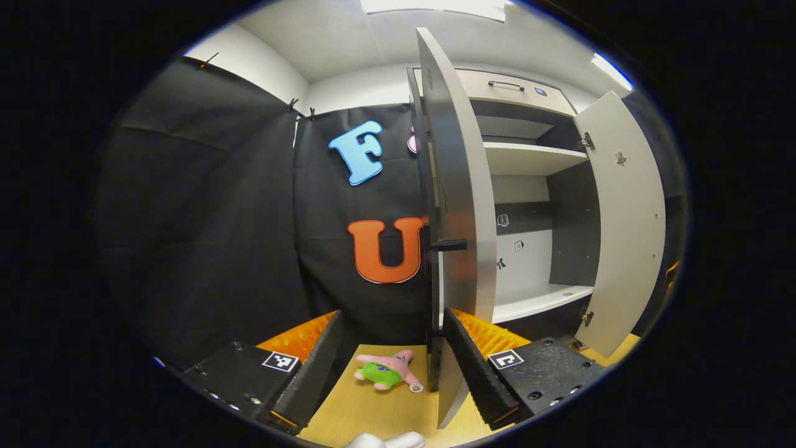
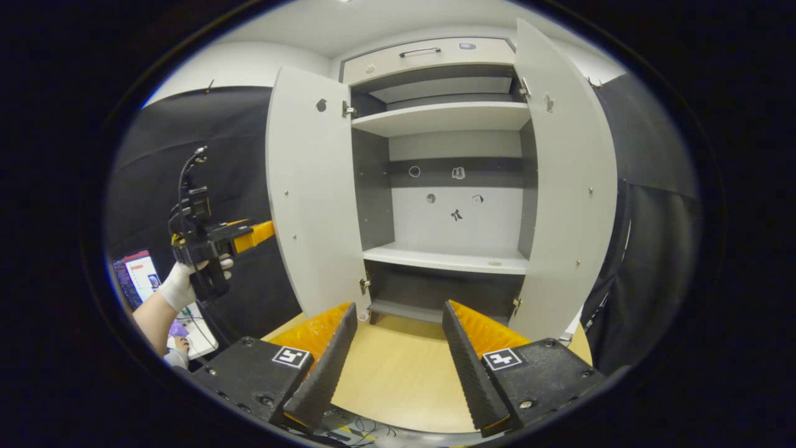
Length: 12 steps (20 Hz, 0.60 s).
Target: Open the right door of the double-door shoe cabinet with the right hand, and open the left door with the left hand.
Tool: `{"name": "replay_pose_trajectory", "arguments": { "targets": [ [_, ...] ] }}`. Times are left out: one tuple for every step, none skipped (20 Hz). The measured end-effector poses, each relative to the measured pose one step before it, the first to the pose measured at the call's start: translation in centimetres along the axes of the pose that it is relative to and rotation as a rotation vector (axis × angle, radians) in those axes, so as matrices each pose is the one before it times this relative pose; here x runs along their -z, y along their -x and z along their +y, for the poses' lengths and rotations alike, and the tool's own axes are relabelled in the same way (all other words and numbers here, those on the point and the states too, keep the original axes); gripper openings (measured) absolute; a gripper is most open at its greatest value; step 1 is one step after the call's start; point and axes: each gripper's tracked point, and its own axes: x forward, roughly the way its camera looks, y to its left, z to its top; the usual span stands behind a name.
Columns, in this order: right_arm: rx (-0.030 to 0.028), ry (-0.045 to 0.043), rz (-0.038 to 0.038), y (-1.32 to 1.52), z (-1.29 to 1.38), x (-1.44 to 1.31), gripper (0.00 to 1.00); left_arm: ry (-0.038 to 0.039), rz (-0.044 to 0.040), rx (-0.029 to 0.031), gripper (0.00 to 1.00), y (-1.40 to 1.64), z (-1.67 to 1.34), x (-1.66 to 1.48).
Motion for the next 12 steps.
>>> {"name": "replay_pose_trajectory", "arguments": {
  "targets": [
    [0.00031,0.00178,-0.00116,-0.084,-0.116,-0.010,0.87,0.00267,0.00052,-0.00218,0.96,-0.056,-0.106,-0.032],
    [-0.00172,0.00116,-0.00211,-0.046,-0.090,-0.056,0.87,0.00810,0.00274,0.00234,0.96,0.230,-0.291,-0.025],
    [0.00273,0.00227,-0.00178,-0.050,-0.182,-0.047,0.87,0.00685,0.01034,-0.00385,0.96,0.571,-0.151,0.200],
    [0.00615,-0.00022,-0.00622,0.027,-0.279,-0.186,0.89,0.00046,0.01360,-0.00424,0.96,0.634,-0.159,-0.001],
    [0.00316,-0.00128,-0.00558,0.028,-0.213,-0.160,0.87,-0.00144,-0.00044,0.00461,0.96,0.802,-0.356,-0.086],
    [0.00546,-0.00159,-0.00698,0.049,-0.306,-0.286,0.87,0.00027,0.00718,0.02387,0.96,0.911,-0.878,-0.145],
    [0.00800,0.00000,-0.00800,-0.091,-0.430,-0.283,0.87,-0.00751,-0.00291,0.01236,0.96,0.951,-1.129,-0.287],
    [0.01022,0.00128,-0.00842,-0.011,-0.453,-0.364,0.87,-0.01474,-0.01623,0.00110,0.95,0.813,-0.750,-0.690],
    [0.00961,-0.00047,-0.01181,-0.059,-0.407,-0.320,0.87,-0.01790,-0.01234,-0.00820,0.96,0.697,-0.586,-0.975],
    [0.01322,0.00241,-0.01102,-0.047,-0.494,-0.399,0.87,-0.01391,-0.01230,-0.00626,0.95,0.624,-0.685,-0.925],
    [0.01569,0.00447,-0.00650,0.071,-0.654,-0.209,0.87,-0.00524,-0.00892,0.00003,0.96,0.350,-0.982,-0.831],
    [0.01260,0.00366,-0.00835,0.080,-0.544,-0.319,0.87,0.00087,-0.01214,0.00926,0.96,0.508,-1.019,-1.059]
  ]
}}
